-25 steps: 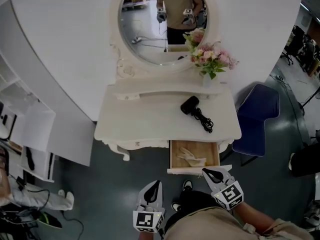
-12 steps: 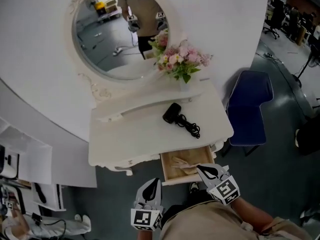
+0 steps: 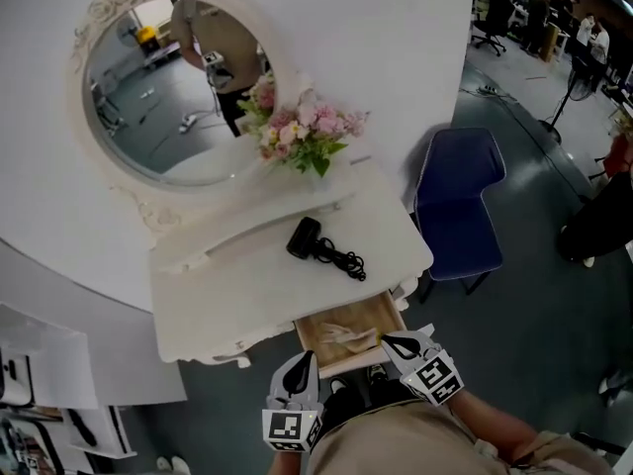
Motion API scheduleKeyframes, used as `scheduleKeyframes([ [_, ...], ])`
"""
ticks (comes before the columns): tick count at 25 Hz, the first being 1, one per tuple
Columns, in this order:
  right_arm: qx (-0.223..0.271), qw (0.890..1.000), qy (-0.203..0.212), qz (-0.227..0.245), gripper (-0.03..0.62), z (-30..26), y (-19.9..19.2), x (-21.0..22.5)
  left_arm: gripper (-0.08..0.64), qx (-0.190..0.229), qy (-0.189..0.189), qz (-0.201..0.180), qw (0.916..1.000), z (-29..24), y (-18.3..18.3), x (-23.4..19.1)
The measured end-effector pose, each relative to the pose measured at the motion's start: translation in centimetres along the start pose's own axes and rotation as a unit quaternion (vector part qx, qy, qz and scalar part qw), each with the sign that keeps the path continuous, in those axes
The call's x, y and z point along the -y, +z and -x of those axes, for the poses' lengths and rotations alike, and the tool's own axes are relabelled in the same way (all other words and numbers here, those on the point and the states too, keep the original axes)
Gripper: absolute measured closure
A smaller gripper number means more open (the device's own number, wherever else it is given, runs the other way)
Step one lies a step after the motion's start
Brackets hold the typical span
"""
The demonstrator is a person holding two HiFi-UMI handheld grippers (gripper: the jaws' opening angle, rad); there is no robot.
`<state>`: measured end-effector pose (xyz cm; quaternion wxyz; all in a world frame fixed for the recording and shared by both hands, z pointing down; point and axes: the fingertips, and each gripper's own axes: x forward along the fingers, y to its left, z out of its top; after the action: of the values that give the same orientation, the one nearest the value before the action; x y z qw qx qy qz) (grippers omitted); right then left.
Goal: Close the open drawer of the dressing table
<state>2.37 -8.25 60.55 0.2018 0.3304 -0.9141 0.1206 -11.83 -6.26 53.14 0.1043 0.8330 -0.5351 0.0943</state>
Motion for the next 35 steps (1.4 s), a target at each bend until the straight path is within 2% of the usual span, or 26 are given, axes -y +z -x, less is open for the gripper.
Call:
scheduleKeyframes([
  [3, -0.009, 0.999, -0.038, -0.006, 0.589, 0.2, -1.7, 1.0, 0.545, -0.009, -0.009, -0.001, 0.9999, 0.0, -0.7, -0.2],
  [5, -0.025, 0.998, -0.048, -0.020, 0.589, 0.2, -3.1, 1.2, 0.544, -0.013, -0.017, 0.000, 0.9998, 0.0, -1.0, -0.4],
  [7, -0.055, 0.997, -0.048, -0.030, 0.589, 0.0, -5.4, 1.4, 0.545, -0.014, -0.020, 0.006, 0.9997, -0.3, -1.0, -0.9],
  [9, -0.106, 0.993, -0.042, -0.043, 0.589, -0.4, -9.0, 1.5, 0.544, -0.010, -0.022, 0.014, 0.9996, -0.6, -0.9, -1.3],
  [14, -0.235, 0.968, -0.014, -0.086, 0.589, -0.5, -18.5, 0.6, 0.545, 0.004, -0.022, 0.010, 0.9997, -0.4, 0.5, -2.3],
  [17, -0.290, 0.950, 0.011, -0.112, 0.589, -0.5, -22.0, -0.6, 0.543, 0.004, -0.010, 0.010, 0.9999, 0.2, 0.7, -3.4],
  [20, -0.332, 0.935, 0.021, -0.124, 0.589, -0.3, -24.0, -0.9, 0.545, -0.002, 0.002, 0.016, 0.9999, 0.8, 0.2, -4.0],
  [26, -0.353, 0.923, -0.006, -0.152, 0.589, -1.6, -25.1, 0.9, 0.544, -0.008, 0.025, 0.026, 0.9993, 1.8, -0.4, -5.3],
  [35, -0.351, 0.921, -0.009, -0.167, 0.589, -2.5, -24.6, 1.8, 0.543, -0.003, 0.050, 0.032, 0.9982, 1.4, 0.1, -6.6],
])
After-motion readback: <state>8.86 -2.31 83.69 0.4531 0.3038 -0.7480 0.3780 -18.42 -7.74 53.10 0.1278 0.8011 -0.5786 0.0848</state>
